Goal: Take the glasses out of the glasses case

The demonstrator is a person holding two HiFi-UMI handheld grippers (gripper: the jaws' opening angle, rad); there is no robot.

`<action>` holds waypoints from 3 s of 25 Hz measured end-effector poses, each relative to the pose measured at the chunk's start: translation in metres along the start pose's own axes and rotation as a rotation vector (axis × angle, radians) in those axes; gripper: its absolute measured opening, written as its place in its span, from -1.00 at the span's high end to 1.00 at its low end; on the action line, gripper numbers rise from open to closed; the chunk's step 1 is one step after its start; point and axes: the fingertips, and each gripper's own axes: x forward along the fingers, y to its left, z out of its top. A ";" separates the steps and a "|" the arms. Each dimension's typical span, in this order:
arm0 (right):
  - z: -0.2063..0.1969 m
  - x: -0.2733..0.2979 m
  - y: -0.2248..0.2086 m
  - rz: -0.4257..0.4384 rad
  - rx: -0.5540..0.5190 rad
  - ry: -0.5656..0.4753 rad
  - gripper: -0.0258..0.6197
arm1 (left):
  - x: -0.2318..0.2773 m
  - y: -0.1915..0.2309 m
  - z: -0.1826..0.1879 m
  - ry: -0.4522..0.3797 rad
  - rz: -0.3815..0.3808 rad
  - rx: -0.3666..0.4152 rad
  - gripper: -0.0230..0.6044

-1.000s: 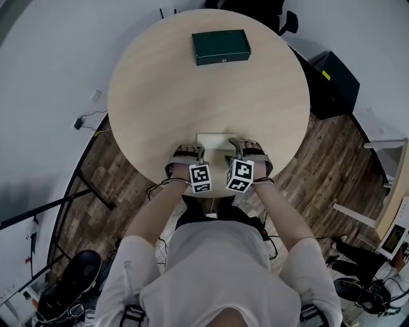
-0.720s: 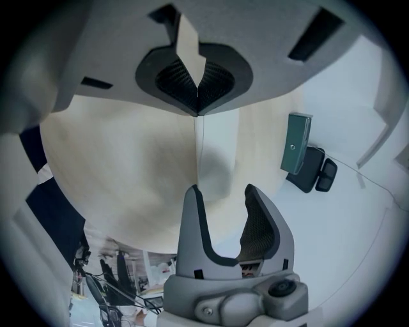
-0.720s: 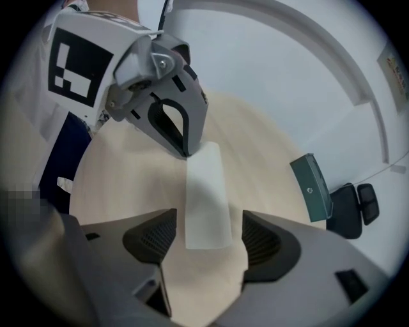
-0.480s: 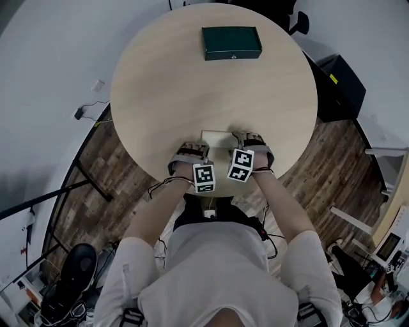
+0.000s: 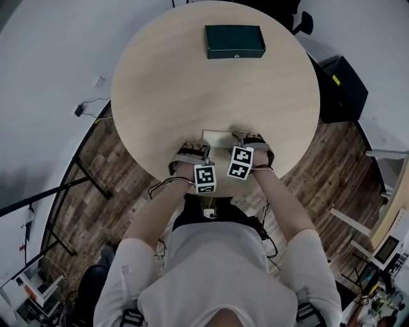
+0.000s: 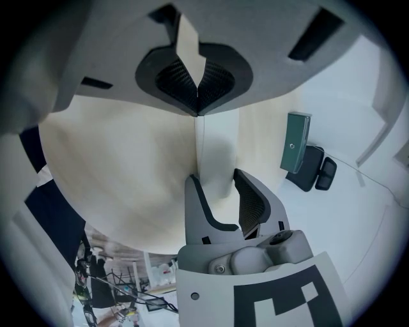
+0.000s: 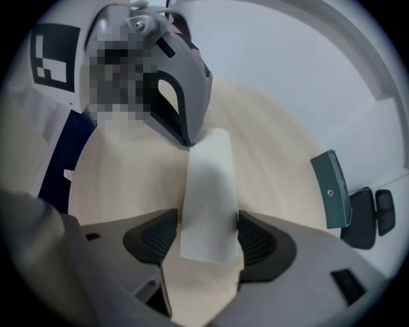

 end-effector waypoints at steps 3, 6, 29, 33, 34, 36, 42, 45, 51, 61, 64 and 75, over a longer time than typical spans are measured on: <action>0.000 0.000 -0.003 0.005 -0.002 0.003 0.07 | 0.001 -0.001 0.000 0.001 0.006 0.000 0.90; -0.001 -0.001 -0.004 0.023 0.001 0.004 0.07 | 0.002 -0.001 0.001 0.002 0.012 0.000 0.90; 0.001 -0.014 -0.013 0.210 0.084 -0.087 0.10 | 0.001 0.000 0.001 0.009 0.032 0.007 0.90; 0.003 -0.021 -0.020 0.175 0.101 -0.118 0.12 | 0.002 -0.001 -0.001 0.009 0.032 0.011 0.90; 0.004 -0.022 -0.022 0.170 0.109 -0.125 0.15 | 0.003 -0.001 -0.001 0.009 0.031 0.012 0.90; 0.001 -0.025 -0.027 0.161 0.133 -0.138 0.20 | 0.003 -0.002 -0.001 0.009 0.029 0.012 0.90; -0.006 -0.038 -0.057 0.066 0.255 -0.202 0.80 | 0.002 -0.003 0.001 0.015 0.025 0.018 0.90; -0.009 -0.036 -0.071 0.026 0.331 -0.214 0.81 | 0.002 -0.002 0.001 0.019 0.026 0.019 0.90; -0.011 -0.028 -0.089 -0.055 0.392 -0.209 0.80 | 0.002 -0.002 0.001 0.022 0.028 0.017 0.90; -0.009 -0.032 -0.088 -0.086 0.390 -0.217 0.80 | 0.001 -0.002 0.001 0.027 0.034 -0.018 0.90; -0.009 -0.039 -0.090 -0.110 0.411 -0.237 0.81 | 0.002 -0.001 0.000 0.024 0.034 -0.025 0.90; 0.004 -0.073 -0.089 -0.183 0.428 -0.345 0.88 | 0.002 0.000 0.001 0.024 0.035 -0.046 0.90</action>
